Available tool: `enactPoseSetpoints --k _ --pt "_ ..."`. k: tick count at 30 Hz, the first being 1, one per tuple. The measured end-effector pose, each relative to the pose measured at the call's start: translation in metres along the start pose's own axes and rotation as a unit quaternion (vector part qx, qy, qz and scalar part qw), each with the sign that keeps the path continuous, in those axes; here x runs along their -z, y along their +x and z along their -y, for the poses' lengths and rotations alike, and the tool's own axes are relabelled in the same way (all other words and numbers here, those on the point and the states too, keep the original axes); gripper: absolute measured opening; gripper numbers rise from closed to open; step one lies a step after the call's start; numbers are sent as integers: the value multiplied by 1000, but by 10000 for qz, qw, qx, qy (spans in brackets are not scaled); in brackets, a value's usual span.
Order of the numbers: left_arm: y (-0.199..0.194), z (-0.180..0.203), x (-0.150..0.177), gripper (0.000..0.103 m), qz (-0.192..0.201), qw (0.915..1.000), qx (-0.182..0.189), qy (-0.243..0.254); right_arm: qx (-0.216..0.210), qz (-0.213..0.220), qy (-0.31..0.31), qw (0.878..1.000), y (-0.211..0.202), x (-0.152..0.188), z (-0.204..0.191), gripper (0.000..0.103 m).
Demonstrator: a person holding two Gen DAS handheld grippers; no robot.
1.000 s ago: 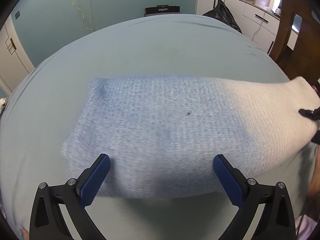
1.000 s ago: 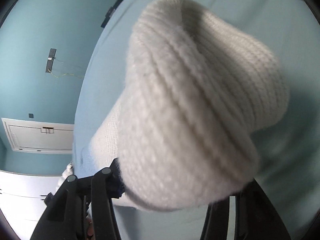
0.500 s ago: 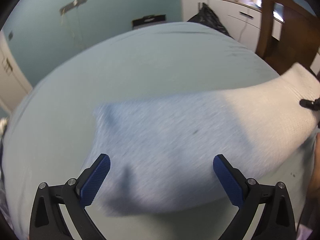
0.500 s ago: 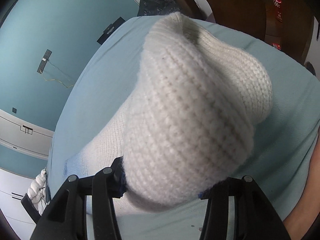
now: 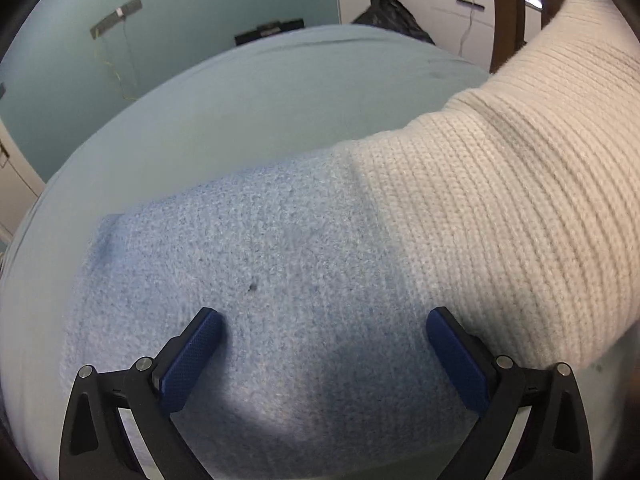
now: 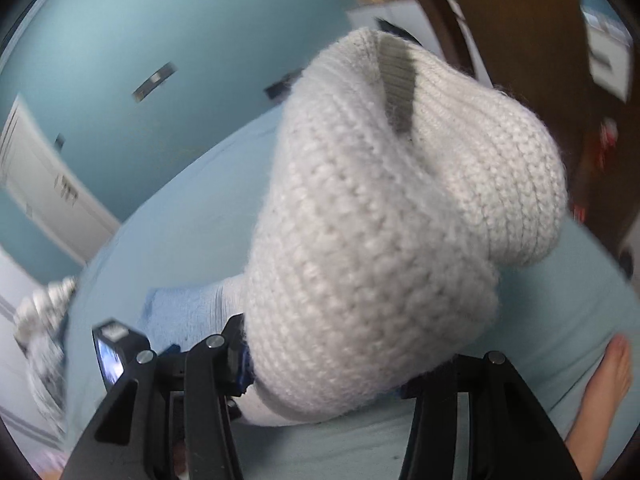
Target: Fold small clothes
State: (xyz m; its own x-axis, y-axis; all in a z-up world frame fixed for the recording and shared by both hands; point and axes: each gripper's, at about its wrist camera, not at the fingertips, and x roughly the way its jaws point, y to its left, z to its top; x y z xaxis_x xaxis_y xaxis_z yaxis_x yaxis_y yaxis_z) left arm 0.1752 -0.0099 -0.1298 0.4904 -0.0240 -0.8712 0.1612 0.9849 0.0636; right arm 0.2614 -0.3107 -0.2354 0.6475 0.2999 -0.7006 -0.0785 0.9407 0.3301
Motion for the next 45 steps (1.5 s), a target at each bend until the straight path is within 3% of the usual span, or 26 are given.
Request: enactPoseSetpoints --k 2,5,10,16,18,22,25,26,29,32,35,38,41,45 --pt "-6 -11 -14 103 -97 9995 167 -234 12 58 -159 9999 -4 0 -1 44" --pt "-18 -18 -31 103 139 9983 246 -501 -2 24 20 10000 -3 2 6 44" --pt "2 11 -37 103 -149 9994 192 -235 50 -29 55 10000 11 9 -8 44" --pt "15 31 -19 103 58 9996 -86 -276 -12 -146 33 9999 20 17 2 45" --pt "19 47 -23 103 28 9996 -244 -155 -4 -214 102 9997 25 15 1 45" --pt "12 42 -44 100 -215 9995 -207 67 123 -110 -217 9996 25 19 -6 44" --pt "-8 24 -72 100 483 9956 -793 -80 103 17 -202 9997 20 17 0 44" --pt "-9 18 -78 100 493 9951 -847 -165 97 26 -193 9998 19 17 2 44" --pt "18 14 -96 100 -45 9992 -350 -167 163 51 -287 9994 18 19 -2 44" --pt "45 23 -104 103 -65 9992 -372 159 176 210 -501 9984 15 17 -14 44" --pt "56 27 -98 103 48 9987 -379 323 207 281 -898 9954 13 20 -33 44" --pt "43 33 -98 103 41 9986 -401 354 358 366 -1280 9905 17 30 -47 44" --pt "23 8 -77 103 282 9991 -200 256 377 551 -1525 9860 12 32 -51 44" --pt "-5 -25 -39 103 456 9961 -567 494 644 570 -1833 9793 15 29 -63 43"
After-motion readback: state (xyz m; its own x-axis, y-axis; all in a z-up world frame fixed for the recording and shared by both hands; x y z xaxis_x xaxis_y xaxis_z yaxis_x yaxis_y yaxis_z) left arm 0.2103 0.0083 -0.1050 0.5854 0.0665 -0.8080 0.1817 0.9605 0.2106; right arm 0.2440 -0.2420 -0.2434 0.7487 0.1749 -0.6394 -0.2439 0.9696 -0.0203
